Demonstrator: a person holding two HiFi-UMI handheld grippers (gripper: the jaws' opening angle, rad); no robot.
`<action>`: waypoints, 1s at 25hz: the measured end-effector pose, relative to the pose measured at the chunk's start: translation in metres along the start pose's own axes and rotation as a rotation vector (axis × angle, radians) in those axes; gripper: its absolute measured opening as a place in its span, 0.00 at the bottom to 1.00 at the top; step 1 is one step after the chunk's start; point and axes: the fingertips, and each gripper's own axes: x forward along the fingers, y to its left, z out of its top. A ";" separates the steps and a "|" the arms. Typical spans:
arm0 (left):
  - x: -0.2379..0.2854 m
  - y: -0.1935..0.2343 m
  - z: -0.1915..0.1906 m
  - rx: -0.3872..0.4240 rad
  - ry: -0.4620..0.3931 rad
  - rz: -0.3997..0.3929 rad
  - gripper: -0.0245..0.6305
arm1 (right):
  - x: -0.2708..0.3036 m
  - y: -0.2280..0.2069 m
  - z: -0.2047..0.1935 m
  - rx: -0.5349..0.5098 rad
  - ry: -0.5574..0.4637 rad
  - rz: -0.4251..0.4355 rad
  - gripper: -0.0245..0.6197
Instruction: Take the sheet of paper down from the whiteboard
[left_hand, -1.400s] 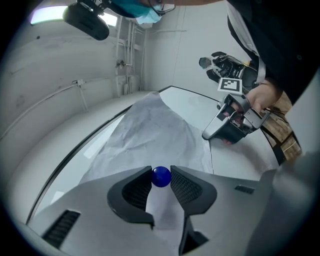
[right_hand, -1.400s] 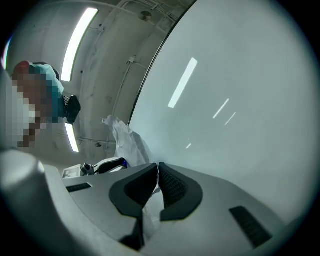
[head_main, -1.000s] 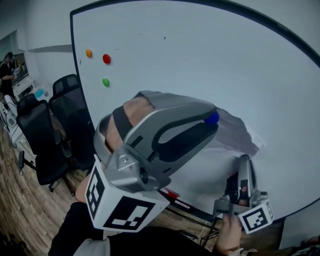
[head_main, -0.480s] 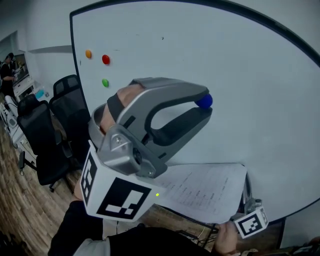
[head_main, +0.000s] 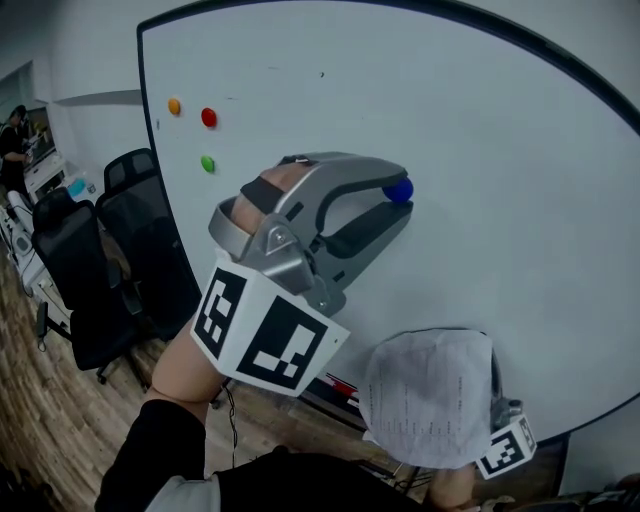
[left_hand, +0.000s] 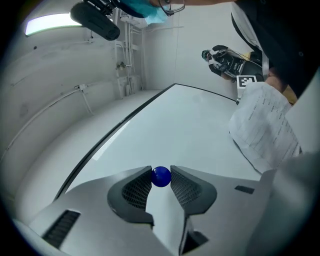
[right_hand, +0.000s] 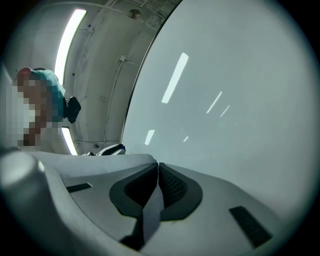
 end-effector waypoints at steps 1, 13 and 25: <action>0.003 -0.002 -0.003 -0.006 0.006 -0.007 0.23 | 0.000 0.000 0.000 -0.002 0.000 -0.001 0.08; 0.017 -0.010 -0.015 -0.034 0.045 -0.054 0.23 | -0.002 0.005 0.003 -0.012 -0.001 0.008 0.08; 0.018 -0.010 -0.013 -0.037 0.030 -0.053 0.24 | 0.000 0.007 0.001 -0.010 0.010 0.020 0.08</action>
